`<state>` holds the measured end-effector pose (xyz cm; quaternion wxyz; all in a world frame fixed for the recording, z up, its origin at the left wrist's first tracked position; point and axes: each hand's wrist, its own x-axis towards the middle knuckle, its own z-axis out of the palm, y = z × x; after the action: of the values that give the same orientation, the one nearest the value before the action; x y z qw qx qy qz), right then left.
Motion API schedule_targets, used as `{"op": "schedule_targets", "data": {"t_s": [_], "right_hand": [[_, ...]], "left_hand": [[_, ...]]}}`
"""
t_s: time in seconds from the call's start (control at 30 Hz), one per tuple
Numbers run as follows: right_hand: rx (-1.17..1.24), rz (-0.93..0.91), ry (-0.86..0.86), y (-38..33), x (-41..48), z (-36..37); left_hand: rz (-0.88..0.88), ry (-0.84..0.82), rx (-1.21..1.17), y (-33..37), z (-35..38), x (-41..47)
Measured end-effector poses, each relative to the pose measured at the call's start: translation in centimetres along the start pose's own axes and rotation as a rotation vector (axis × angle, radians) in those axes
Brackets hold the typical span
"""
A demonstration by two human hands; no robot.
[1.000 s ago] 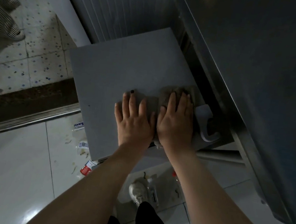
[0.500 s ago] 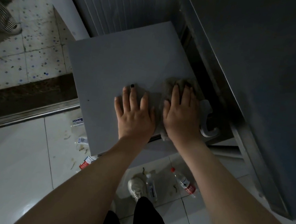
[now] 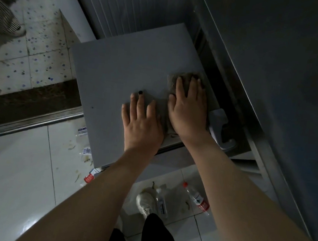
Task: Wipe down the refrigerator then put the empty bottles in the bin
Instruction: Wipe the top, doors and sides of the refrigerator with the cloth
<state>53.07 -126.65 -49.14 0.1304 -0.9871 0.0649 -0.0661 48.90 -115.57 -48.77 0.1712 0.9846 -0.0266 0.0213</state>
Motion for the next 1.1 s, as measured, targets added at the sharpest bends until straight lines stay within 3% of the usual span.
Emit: {"op": "schedule_targets", "data": {"t_s": [0.17,0.27,0.5,0.67,0.83,0.97,1.1], "right_hand": [[0.071,-0.208,0.068,0.3,-3.9,-0.1],[0.099,-0.233,0.059,0.3,-4.8,-0.4],[0.086,-0.076,0.003,0.3,1.0,-0.2],[0.072,-0.046,-0.081,0.5,0.4,-0.4],[0.186,-0.034,0.071,0.4,-2.6,-0.5],[0.345,-0.035,0.034,0.7,-3.5,-1.0],[0.514,-0.027,-0.015,-0.6,-5.0,-2.6]], "left_hand": [[-0.029,0.022,-0.082,-0.2,0.0,-0.4],[-0.021,0.040,-0.130,-0.2,-0.2,-0.7],[0.025,0.090,-0.136,-0.3,0.5,-0.2],[0.010,0.062,-0.151,-0.2,0.2,-0.2],[-0.043,-0.005,-0.188,-0.1,-0.9,0.0],[-0.039,-0.108,-0.337,-1.4,-2.7,0.6],[-0.088,-0.048,-0.338,-4.6,-5.5,-1.6]]}}
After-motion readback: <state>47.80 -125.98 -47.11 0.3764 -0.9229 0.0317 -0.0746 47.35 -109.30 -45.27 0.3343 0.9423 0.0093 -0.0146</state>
